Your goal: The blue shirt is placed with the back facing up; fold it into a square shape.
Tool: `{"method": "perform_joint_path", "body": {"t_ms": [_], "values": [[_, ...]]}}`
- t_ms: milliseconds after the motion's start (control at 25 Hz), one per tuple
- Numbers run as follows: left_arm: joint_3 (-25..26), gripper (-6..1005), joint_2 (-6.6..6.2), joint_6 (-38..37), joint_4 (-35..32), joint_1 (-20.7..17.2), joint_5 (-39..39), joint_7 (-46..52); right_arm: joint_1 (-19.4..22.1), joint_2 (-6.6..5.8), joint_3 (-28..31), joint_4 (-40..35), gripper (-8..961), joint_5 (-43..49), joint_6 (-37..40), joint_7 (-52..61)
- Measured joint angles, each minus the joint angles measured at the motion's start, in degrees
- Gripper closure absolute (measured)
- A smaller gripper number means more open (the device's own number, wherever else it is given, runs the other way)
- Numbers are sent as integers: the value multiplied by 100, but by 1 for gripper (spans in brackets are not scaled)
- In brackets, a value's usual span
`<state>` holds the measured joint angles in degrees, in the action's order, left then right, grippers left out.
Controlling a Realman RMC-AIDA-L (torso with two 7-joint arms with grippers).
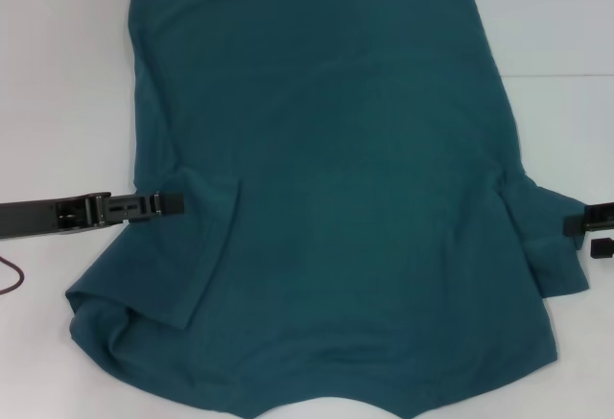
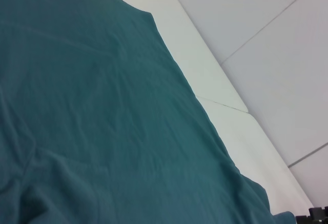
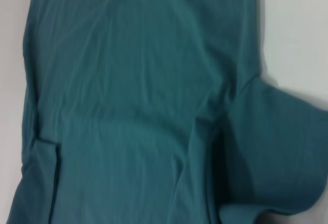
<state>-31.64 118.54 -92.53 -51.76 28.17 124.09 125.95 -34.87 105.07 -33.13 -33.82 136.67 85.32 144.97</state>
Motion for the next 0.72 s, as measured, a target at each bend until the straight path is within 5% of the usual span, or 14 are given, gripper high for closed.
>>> {"method": "perform_joint_path", "body": {"t_ms": [480,720], "values": [[0,112,0,105,123,-14,0,0,-105,232,-17,163,369,-14,-508,-54],[-1,113,-10,147,150,14,0,0,-203,251,-137,325,376,11,-632,-39]]}}
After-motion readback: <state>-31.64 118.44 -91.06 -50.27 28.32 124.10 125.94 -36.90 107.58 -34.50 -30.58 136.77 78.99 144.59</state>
